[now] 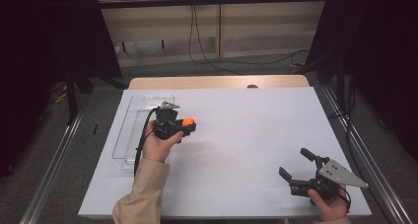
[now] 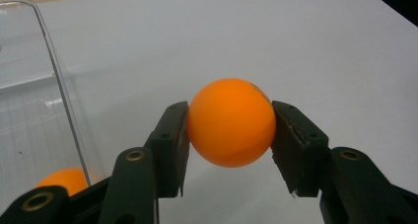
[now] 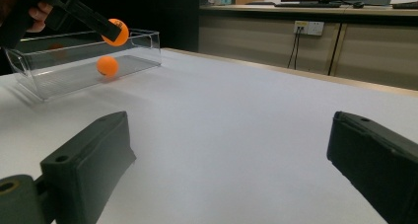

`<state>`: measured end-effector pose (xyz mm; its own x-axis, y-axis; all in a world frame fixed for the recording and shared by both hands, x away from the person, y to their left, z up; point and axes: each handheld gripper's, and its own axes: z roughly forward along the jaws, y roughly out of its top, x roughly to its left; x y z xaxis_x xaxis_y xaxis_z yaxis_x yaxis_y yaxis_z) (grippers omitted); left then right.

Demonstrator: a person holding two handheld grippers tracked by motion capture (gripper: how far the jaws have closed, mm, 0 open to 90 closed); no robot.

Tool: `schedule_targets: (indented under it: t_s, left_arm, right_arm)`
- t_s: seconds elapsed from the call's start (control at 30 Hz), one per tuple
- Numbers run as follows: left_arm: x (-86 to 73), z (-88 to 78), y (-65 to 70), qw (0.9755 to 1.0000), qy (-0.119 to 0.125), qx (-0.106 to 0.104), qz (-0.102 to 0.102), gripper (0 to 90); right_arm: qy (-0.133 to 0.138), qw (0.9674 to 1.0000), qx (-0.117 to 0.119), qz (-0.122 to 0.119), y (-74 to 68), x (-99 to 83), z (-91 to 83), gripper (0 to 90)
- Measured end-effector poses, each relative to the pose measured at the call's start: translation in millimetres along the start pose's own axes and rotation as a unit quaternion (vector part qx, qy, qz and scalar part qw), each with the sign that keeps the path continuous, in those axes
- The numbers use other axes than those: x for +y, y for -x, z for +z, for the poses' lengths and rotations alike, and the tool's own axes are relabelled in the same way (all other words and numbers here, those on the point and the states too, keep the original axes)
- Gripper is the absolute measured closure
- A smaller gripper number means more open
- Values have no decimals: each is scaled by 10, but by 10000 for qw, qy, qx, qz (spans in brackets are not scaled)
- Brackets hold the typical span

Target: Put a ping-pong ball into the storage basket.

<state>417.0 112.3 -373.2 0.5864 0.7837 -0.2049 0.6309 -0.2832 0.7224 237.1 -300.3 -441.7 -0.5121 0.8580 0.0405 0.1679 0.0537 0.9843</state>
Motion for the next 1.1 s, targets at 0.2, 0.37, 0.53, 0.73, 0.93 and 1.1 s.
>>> schedule_targets:
  t_s: [0.2, 0.37, 0.53, 0.73, 0.93, 1.1]
  left_arm:
    - [4, -25, -22, 10000, 25, -2, -24, 509]
    - [8, -46, -36, 10000, 32, 8, -38, 509]
    - [9, -52, -40, 10000, 36, 21, -44, 509]
    - [13, -82, -60, 10000, 49, 37, -44, 509]
    - [15, -107, -85, 9999, 73, 33, -74, 509]
    - [14, -120, -105, 9999, 102, 44, -99, 509]
  right_arm:
    - [-1, 10000, 0, 1, 0, 0, -1, 27]
    - [-1, 10000, 2, 4, 1, 0, -2, 27]
    - [-2, 10000, 2, 2, 2, 0, -2, 27]
    - [-1, 10000, 1, 5, 1, 0, -3, 27]
    - [1, 10000, 2, 7, 1, 1, -3, 27]
    - [2, 10000, 5, 3, 0, 1, -2, 27]
